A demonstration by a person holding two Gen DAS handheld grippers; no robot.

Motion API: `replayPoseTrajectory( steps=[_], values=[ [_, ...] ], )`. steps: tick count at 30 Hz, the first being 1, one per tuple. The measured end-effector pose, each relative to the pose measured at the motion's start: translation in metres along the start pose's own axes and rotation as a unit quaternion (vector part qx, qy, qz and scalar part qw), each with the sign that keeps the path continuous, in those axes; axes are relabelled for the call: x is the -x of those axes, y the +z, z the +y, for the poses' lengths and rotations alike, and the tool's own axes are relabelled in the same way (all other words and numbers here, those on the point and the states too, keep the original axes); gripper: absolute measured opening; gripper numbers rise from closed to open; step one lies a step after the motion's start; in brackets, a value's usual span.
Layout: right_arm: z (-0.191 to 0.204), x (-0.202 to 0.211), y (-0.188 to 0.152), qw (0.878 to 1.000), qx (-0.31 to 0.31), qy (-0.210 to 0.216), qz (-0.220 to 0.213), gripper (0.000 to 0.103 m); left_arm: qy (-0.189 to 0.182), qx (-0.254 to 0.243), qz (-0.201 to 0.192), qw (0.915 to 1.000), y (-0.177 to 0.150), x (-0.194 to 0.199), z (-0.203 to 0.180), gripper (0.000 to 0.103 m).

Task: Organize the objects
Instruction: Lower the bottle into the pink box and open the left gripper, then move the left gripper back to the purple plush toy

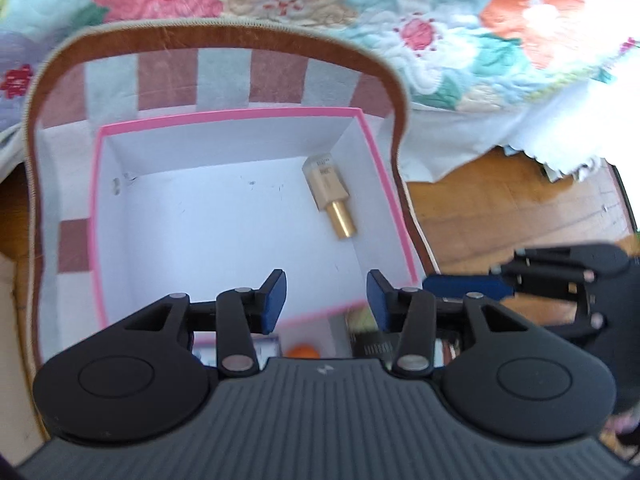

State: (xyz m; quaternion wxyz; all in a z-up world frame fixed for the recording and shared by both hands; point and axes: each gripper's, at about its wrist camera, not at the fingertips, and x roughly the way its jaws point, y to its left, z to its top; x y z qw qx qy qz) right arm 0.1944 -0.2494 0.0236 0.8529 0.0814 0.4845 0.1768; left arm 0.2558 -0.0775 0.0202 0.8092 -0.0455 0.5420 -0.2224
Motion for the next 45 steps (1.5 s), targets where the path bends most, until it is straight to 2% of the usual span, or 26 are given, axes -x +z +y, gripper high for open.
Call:
replayPoseTrajectory(
  steps=[3,5,7,11,13,16,24,29,32,35,39,45],
  values=[
    [0.015,0.028,-0.001,1.0,0.011,0.017,-0.009,0.034,0.0,-0.007,0.012,0.9999,-0.016,0.03,-0.003,0.046],
    [0.025,0.042,-0.002,0.999,0.02,0.024,-0.01,0.038,0.003,-0.016,0.019,0.9997,-0.029,0.046,-0.006,0.046],
    [0.034,0.056,-0.005,0.999,0.024,0.03,-0.008,0.051,0.01,-0.022,0.029,0.9993,-0.045,0.058,-0.007,0.046],
    [0.045,0.078,-0.017,1.0,0.016,0.026,-0.002,0.065,0.029,-0.037,0.033,0.9983,-0.075,0.075,-0.006,0.047],
    [0.051,0.084,-0.027,0.999,0.018,0.029,0.006,0.071,0.031,-0.04,0.033,0.9982,-0.088,0.081,-0.005,0.054],
    [0.058,0.083,-0.045,0.999,0.017,0.035,0.026,0.073,0.032,-0.036,0.042,0.998,-0.102,0.078,-0.003,0.066],
    [0.059,0.043,-0.114,0.995,-0.025,0.057,0.075,0.073,0.021,-0.046,0.074,0.996,-0.131,0.043,-0.005,0.069],
    [0.054,0.014,-0.153,0.994,-0.061,0.049,0.078,0.073,0.012,-0.034,0.076,0.9964,-0.15,0.014,0.001,0.069],
    [0.054,-0.004,-0.165,0.995,-0.069,0.024,0.074,0.073,0.007,-0.021,0.075,0.9969,-0.157,-0.005,0.007,0.07],
    [0.048,-0.021,-0.172,0.993,-0.094,0.021,0.069,0.073,-0.002,-0.014,0.077,0.9969,-0.164,-0.022,0.008,0.07],
    [0.036,-0.044,-0.179,0.987,-0.137,0.016,0.087,0.073,-0.023,0.0,0.074,0.997,-0.169,-0.041,0.009,0.07],
    [0.026,-0.078,-0.196,0.974,-0.191,-0.023,0.116,0.073,-0.032,0.024,0.076,0.9963,-0.179,-0.071,0.014,0.07]
  ],
)
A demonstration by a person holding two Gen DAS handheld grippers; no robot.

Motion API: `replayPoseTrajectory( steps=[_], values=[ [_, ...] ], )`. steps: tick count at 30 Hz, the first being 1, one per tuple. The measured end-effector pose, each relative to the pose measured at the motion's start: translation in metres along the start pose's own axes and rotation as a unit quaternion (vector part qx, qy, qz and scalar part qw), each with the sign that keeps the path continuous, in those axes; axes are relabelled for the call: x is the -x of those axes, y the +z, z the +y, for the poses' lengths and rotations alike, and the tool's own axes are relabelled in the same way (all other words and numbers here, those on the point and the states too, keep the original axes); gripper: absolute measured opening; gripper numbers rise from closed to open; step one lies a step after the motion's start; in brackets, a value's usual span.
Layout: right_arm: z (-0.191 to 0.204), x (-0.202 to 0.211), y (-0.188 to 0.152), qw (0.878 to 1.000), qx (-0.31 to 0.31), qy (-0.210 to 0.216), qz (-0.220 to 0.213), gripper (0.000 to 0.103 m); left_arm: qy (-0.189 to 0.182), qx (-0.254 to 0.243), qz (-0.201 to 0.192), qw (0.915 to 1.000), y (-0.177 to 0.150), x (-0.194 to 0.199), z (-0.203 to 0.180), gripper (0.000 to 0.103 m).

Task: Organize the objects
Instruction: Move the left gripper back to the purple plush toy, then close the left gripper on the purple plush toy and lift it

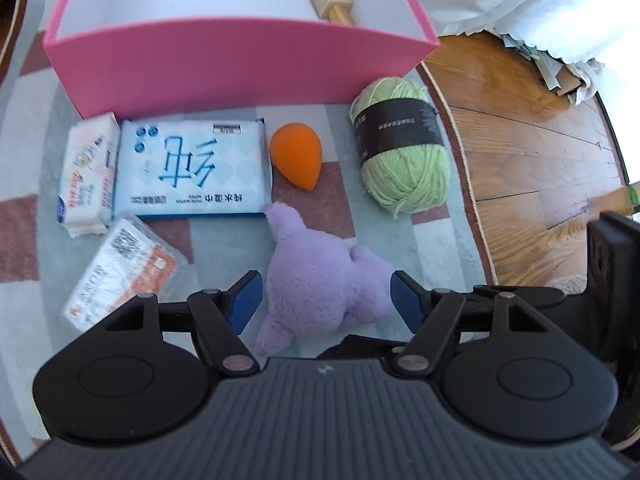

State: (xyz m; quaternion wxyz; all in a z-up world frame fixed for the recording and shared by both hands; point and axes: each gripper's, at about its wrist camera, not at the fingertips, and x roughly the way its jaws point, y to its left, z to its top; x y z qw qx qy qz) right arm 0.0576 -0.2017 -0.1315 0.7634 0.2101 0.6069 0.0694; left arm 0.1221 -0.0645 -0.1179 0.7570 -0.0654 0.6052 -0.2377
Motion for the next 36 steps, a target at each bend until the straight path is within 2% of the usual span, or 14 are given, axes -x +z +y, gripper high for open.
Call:
replayPoseTrajectory(
  steps=[5,9,12,14,16,18,21,23,26,27,28,30,32,36],
  values=[
    [0.012,0.002,-0.006,0.999,0.03,-0.012,-0.038,0.073,-0.011,0.015,-0.002,0.9998,-0.006,-0.015,0.005,0.067],
    [0.013,-0.008,-0.001,0.999,0.015,-0.039,-0.023,0.073,-0.025,0.07,-0.002,0.9972,-0.009,-0.025,0.016,0.059],
    [0.008,-0.011,0.002,0.999,-0.001,-0.025,-0.023,0.073,0.002,0.065,-0.016,0.9977,-0.012,-0.027,0.019,0.036],
    [0.009,-0.01,0.0,0.999,0.009,-0.017,-0.034,0.071,-0.016,0.077,-0.018,0.9968,-0.014,-0.027,0.025,0.036],
    [0.011,-0.01,-0.004,0.999,0.022,-0.005,-0.038,0.054,-0.022,0.08,-0.02,0.9963,-0.016,-0.026,0.028,0.035],
    [0.016,-0.007,-0.006,0.998,0.038,-0.007,-0.045,0.052,-0.024,0.083,-0.022,0.996,-0.018,-0.027,0.031,0.036],
    [0.024,-0.006,-0.008,0.996,0.065,-0.023,-0.049,0.051,-0.022,0.098,-0.019,0.9948,-0.018,-0.032,0.033,0.047],
    [0.024,-0.006,-0.007,0.997,0.059,-0.037,-0.046,0.051,-0.038,0.107,-0.01,0.9935,-0.021,-0.039,0.035,0.047],
    [0.016,-0.007,-0.007,0.997,0.036,-0.049,-0.042,0.053,-0.031,0.097,-0.028,0.9944,-0.027,-0.036,0.028,0.042],
    [0.015,-0.006,-0.007,0.997,0.036,-0.049,-0.046,0.051,-0.028,0.095,-0.032,0.9946,-0.028,-0.035,0.027,0.04],
    [0.014,-0.004,-0.008,0.997,0.04,-0.043,-0.048,0.042,-0.024,0.096,-0.034,0.9945,-0.029,-0.033,0.026,0.039],
    [0.017,-0.001,-0.01,0.997,0.051,-0.034,-0.046,0.039,-0.024,0.115,-0.025,0.9928,-0.032,-0.028,0.027,0.038],
    [0.021,0.006,-0.013,0.997,0.058,-0.026,-0.04,0.038,-0.04,0.147,-0.019,0.9881,-0.038,-0.016,0.029,0.038],
    [0.032,0.031,-0.019,0.996,0.072,-0.018,-0.05,0.038,-0.032,0.13,-0.037,0.9903,-0.043,0.022,0.016,0.037]
  ],
)
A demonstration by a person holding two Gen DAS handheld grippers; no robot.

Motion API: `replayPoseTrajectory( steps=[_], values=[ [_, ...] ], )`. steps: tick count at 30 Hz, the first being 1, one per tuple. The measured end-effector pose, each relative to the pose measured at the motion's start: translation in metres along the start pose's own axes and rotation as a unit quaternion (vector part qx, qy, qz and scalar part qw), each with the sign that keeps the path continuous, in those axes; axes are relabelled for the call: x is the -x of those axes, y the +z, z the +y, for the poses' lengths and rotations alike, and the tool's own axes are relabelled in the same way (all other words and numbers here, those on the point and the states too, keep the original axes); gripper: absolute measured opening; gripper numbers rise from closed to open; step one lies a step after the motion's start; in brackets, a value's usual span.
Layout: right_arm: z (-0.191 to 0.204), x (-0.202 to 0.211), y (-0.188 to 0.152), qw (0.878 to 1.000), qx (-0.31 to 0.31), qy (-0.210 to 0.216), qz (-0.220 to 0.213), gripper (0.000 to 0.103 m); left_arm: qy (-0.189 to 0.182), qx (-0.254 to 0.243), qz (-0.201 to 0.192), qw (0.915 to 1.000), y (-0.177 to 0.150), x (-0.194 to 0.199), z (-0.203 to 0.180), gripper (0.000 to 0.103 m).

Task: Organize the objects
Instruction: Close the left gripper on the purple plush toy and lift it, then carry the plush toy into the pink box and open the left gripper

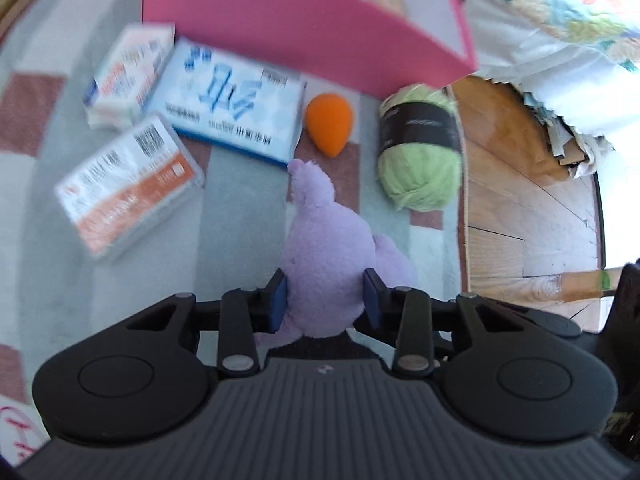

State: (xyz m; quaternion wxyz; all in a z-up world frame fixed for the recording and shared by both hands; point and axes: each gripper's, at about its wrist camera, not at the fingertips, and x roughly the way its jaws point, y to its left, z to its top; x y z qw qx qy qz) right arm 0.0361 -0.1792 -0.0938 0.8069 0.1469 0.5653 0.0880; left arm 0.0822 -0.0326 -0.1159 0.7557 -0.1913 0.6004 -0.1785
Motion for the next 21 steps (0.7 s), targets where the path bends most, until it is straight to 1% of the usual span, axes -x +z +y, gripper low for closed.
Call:
replayPoseTrajectory(
  steps=[3,6,8,9,13,15,18,19,21],
  values=[
    [0.012,0.021,0.005,1.0,0.021,0.012,-0.008,0.038,0.002,-0.007,-0.011,0.9999,0.003,0.028,-0.009,0.037],
    [0.025,0.044,0.014,0.999,0.041,0.021,-0.024,0.041,0.009,-0.021,-0.03,0.9993,0.012,0.058,-0.021,0.037],
    [0.035,0.062,0.019,0.997,0.063,0.027,-0.044,0.041,0.005,-0.036,-0.052,0.998,0.023,0.081,-0.029,0.037],
    [0.04,0.071,0.023,0.995,0.073,0.029,-0.058,0.044,0.006,-0.047,-0.06,0.9971,0.029,0.092,-0.035,0.037],
    [0.057,0.099,0.044,0.988,0.106,0.025,-0.105,0.045,0.011,-0.088,-0.087,0.9922,0.055,0.128,-0.06,0.037],
    [0.059,0.11,0.06,0.985,0.114,0.027,-0.123,0.045,0.015,-0.101,-0.101,0.9896,0.071,0.138,-0.072,0.037],
    [0.054,0.12,0.088,0.983,0.113,0.034,-0.142,0.044,0.011,-0.099,-0.119,0.9879,0.095,0.144,-0.082,0.037],
    [0.054,0.122,0.098,0.982,0.117,0.032,-0.148,0.044,0.012,-0.102,-0.125,0.9868,0.101,0.144,-0.085,0.037],
    [0.054,0.124,0.114,0.977,0.129,0.021,-0.169,0.043,0.014,-0.103,-0.127,0.9864,0.114,0.141,-0.087,0.037]
  ],
)
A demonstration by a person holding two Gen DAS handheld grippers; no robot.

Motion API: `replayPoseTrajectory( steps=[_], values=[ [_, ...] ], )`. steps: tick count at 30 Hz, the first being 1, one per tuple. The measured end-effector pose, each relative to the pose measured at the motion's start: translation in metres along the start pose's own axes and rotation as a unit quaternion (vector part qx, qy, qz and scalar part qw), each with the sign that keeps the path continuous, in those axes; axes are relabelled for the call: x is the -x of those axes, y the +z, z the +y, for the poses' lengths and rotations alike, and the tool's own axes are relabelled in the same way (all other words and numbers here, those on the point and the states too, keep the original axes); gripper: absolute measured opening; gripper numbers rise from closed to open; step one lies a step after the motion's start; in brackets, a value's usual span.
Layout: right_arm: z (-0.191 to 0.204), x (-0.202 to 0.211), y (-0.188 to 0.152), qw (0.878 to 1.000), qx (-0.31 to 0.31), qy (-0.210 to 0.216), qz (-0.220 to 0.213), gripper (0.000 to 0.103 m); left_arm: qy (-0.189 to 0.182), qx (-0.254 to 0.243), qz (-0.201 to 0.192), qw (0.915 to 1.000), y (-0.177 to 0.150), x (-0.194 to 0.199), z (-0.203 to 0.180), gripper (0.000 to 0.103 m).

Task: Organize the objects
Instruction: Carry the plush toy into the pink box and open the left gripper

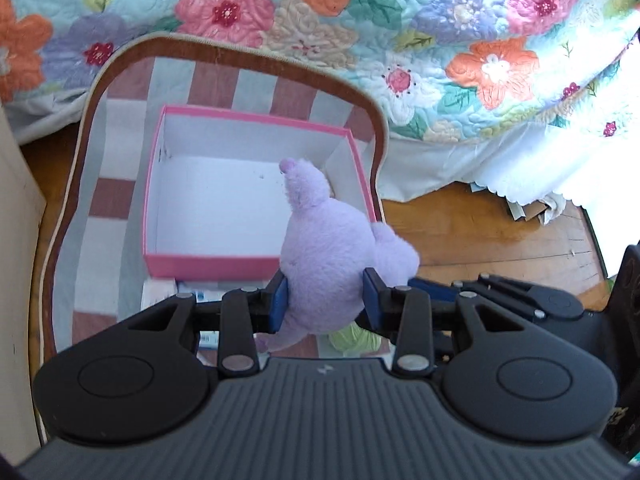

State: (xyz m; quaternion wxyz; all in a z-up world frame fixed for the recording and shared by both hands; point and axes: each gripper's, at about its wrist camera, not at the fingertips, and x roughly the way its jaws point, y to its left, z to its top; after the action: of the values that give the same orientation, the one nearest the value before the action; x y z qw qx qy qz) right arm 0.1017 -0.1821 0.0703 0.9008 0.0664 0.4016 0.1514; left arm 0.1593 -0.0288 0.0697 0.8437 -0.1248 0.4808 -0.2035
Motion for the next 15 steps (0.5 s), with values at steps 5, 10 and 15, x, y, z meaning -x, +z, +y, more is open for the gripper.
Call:
replayPoseTrajectory(
  steps=[5,10,15],
  values=[
    [-0.011,-0.027,0.025,1.0,0.018,-0.02,0.005,0.043,-0.009,0.03,0.001,0.9995,0.025,-0.032,0.017,0.038],
    [-0.037,-0.065,0.046,0.999,0.013,-0.033,0.039,0.041,-0.013,0.055,0.026,0.9981,0.05,-0.085,0.038,0.038],
    [-0.065,-0.114,0.057,0.995,0.005,-0.049,0.088,0.041,-0.027,0.097,0.066,0.9928,0.062,-0.147,0.061,0.038]
  ],
)
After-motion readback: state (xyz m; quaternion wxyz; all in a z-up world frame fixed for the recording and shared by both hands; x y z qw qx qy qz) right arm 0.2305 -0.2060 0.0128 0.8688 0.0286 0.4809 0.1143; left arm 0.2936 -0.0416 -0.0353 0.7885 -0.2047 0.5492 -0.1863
